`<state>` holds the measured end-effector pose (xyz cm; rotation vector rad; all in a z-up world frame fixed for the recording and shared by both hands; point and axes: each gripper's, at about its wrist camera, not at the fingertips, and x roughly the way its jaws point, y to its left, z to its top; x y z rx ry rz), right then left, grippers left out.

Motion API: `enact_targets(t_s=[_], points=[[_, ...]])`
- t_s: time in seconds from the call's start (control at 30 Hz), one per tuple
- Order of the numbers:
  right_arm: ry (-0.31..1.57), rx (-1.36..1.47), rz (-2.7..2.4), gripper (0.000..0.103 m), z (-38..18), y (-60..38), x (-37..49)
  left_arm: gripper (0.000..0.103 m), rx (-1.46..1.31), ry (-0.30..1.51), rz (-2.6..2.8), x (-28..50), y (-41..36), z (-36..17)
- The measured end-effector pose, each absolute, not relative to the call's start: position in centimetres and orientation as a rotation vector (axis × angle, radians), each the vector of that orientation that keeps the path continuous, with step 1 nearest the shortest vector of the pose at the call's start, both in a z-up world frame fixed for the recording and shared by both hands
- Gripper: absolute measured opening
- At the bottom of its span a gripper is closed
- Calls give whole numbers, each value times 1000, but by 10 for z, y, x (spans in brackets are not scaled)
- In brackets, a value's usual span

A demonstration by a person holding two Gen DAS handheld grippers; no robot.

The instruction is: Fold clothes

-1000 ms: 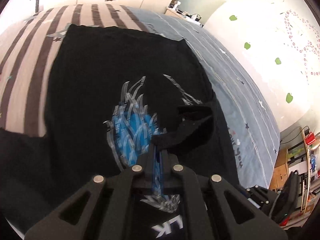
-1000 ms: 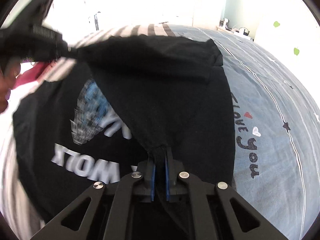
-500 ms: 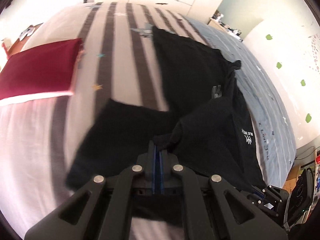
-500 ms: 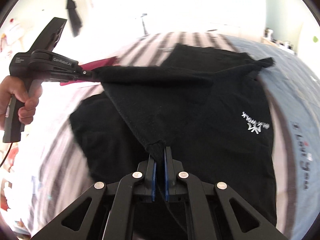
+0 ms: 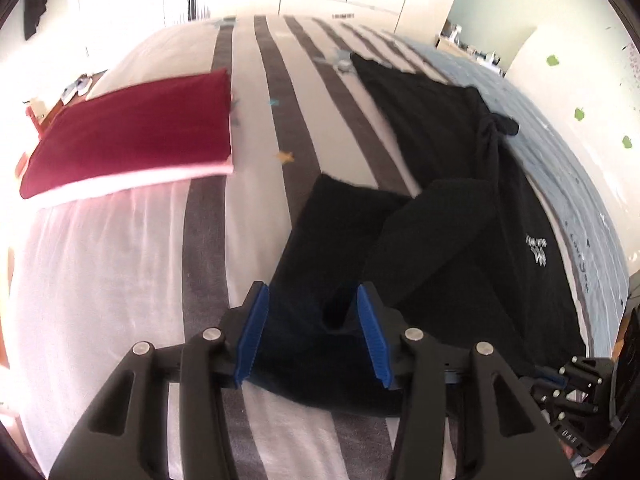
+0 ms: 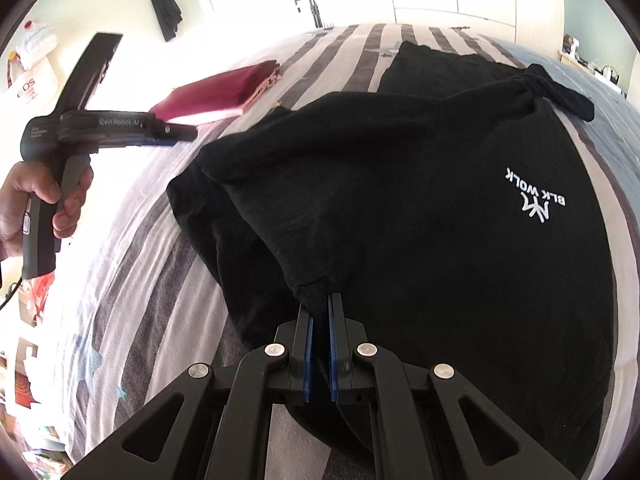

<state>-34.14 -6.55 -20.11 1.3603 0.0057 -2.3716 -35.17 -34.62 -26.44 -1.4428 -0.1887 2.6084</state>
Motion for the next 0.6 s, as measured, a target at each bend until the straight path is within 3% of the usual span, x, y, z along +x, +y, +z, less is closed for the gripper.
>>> enact_targets(t_s=[0.1,0.23,0.4,0.43,0.5,0.6], points=[[13,1366,-2359,6,-205,-66,-340,44,-1466,-254,2543,-354,-345,-270],[14,1365,-2361,5,-208,-62,-339,44,-1425,27,2502,-352,-314,-279],[47,1367,-2371,5,-211,-62,-337,43,-1518,146,2440,-364,-295,-308],[53,1365,-2378,5,-211,-62,-337,40,-1524,164,2438,-365,-294,-311],[75,1354,-2381,6,-212,-65,-337,9,-1516,162,2433,-366,-294,-311],[134,1342,-2392,17,-214,-71,-336,4,-1486,90,2427,-367,-299,-302]])
